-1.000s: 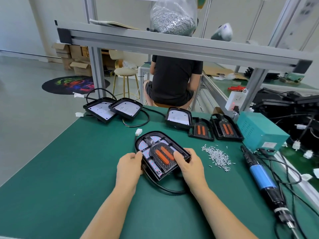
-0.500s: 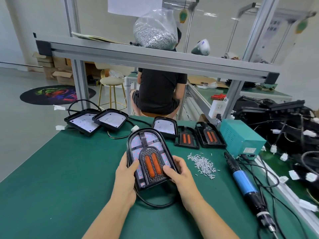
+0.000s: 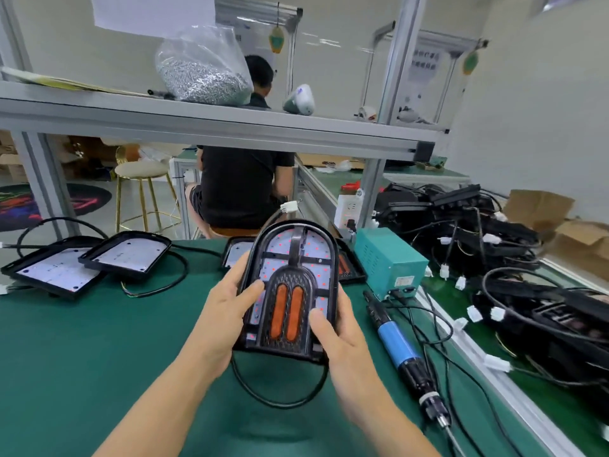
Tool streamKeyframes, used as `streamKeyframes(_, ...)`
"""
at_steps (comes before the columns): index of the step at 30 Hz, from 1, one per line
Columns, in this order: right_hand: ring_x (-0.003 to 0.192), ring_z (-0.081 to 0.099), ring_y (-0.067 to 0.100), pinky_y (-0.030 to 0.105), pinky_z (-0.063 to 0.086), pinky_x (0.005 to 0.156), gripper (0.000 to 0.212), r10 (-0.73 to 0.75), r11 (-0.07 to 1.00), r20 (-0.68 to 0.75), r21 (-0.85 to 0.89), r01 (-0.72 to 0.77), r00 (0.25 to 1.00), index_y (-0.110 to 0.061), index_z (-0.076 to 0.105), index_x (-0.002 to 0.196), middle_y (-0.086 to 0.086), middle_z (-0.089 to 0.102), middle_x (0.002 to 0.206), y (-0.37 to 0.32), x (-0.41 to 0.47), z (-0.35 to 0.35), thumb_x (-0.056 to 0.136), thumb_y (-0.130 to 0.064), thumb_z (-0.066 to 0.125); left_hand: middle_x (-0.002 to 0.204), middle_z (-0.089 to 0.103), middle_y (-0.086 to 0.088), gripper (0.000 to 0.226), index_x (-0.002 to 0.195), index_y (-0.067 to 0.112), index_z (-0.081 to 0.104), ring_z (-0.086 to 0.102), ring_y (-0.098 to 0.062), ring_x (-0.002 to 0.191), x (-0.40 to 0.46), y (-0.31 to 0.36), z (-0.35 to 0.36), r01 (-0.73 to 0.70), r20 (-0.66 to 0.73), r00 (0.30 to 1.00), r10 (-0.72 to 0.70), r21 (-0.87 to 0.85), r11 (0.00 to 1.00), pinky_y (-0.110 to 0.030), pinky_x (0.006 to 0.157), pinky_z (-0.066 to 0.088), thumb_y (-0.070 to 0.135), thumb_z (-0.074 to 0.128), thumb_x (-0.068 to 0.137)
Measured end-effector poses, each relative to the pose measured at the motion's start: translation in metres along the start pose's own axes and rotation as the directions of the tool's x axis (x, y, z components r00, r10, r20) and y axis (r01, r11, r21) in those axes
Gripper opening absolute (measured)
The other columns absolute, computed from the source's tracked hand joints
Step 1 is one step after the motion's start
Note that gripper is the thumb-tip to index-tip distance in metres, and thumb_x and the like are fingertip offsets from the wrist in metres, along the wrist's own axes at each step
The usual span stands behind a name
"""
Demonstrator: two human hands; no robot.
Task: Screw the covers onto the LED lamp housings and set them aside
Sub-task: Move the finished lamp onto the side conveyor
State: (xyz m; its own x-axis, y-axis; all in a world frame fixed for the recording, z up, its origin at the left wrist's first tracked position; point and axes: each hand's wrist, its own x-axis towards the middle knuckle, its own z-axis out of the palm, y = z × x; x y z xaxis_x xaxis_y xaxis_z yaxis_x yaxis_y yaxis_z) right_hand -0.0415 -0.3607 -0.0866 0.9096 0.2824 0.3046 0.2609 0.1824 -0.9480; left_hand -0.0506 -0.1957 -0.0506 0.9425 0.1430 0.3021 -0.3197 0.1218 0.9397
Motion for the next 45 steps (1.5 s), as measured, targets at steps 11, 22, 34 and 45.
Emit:
streamKeyframes(11,0.127,0.052,0.003,0.038,0.041,0.111,0.063,-0.082,0.995,-0.359,-0.089,0.053,0.93,-0.043,0.029,0.148,-0.018,0.054,0.139,-0.043,-0.014,-0.112,0.094,-0.033,0.06,0.126,0.063,0.013,0.047,0.132,0.04,0.05,0.06,-0.009,0.114,0.061,-0.006,0.137,0.039,0.339,0.94,-0.041,0.012,0.999,-0.034,0.096,0.046,0.008,0.045,0.098)
streamKeyframes(22,0.132,0.044,0.007,0.045,0.036,0.112,0.062,-0.127,0.972,-0.638,-0.233,-0.033,0.76,-0.041,0.022,0.152,-0.018,0.043,0.147,-0.099,-0.009,-0.228,0.1,-0.026,0.052,0.118,0.067,-0.005,0.036,0.128,0.023,0.055,0.063,-0.026,0.107,0.105,-0.008,0.291,0.07,0.489,0.866,-0.108,0.095,0.993,-0.044,0.095,0.05,0.006,0.046,0.098)
streamKeyframes(34,0.117,0.051,0.026,0.041,0.043,0.095,0.039,-0.005,0.934,-0.824,-0.207,-0.292,0.567,-0.02,0.042,0.14,0.003,0.055,0.132,-0.137,0.025,-0.326,0.102,-0.017,0.046,0.142,0.047,-0.008,0.041,0.142,0.015,0.039,0.053,-0.026,0.116,0.125,-0.029,0.387,-0.046,0.57,0.797,-0.2,0.388,0.921,-0.04,0.098,0.045,0.017,0.039,0.101)
streamKeyframes(45,0.134,0.043,0.024,0.034,0.033,0.111,0.045,0.169,0.545,-0.917,-0.219,-0.809,0.362,-0.007,0.035,0.144,0.007,0.039,0.149,-0.144,0.049,-0.351,0.102,-0.019,0.045,0.159,0.015,-0.001,0.061,0.153,0.02,0.011,0.02,-0.02,0.144,0.123,-0.058,0.391,0.019,0.58,0.764,-0.283,0.419,0.908,-0.034,0.113,0.02,0.026,0.042,0.101)
